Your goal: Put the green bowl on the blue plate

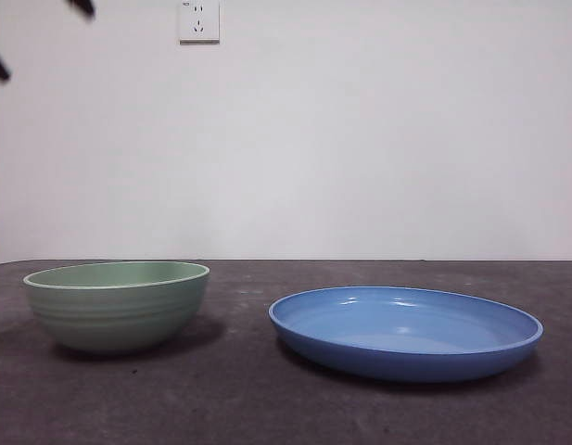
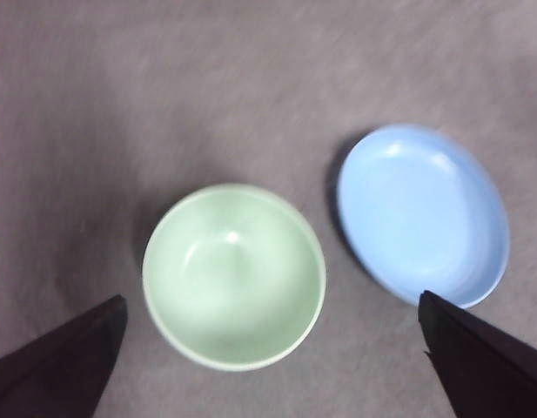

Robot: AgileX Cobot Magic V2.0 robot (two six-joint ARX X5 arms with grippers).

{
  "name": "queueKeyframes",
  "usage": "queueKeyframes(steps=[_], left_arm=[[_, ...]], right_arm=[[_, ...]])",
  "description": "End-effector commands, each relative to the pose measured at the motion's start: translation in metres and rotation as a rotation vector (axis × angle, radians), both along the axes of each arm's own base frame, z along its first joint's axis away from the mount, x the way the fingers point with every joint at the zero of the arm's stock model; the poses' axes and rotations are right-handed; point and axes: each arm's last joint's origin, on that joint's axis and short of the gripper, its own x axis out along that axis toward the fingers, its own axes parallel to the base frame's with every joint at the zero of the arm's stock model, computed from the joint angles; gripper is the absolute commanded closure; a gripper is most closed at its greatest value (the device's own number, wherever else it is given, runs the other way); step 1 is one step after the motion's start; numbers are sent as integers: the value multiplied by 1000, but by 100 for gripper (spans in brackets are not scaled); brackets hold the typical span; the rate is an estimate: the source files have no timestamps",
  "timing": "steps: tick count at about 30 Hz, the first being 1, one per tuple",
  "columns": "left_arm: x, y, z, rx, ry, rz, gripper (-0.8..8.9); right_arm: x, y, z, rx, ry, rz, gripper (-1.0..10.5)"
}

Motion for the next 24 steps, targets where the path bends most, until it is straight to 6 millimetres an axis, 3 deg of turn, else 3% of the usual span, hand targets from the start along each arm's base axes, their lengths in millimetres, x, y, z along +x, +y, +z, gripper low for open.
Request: queueKeyframes(steps=[1, 10, 19, 24], left_arm=[[17, -2, -8, 21, 57, 13, 188], [71, -5, -69, 85, 331, 38, 188], [101, -11, -116, 119, 451, 40, 197], [109, -13, -129, 120, 476, 46, 325]], right_arm=[[0, 0, 5, 5, -21, 6, 313], [0, 0, 5, 5, -22, 6, 313], [0, 0, 5, 5, -21, 7, 313], [0, 0, 5, 5, -21, 6, 313]])
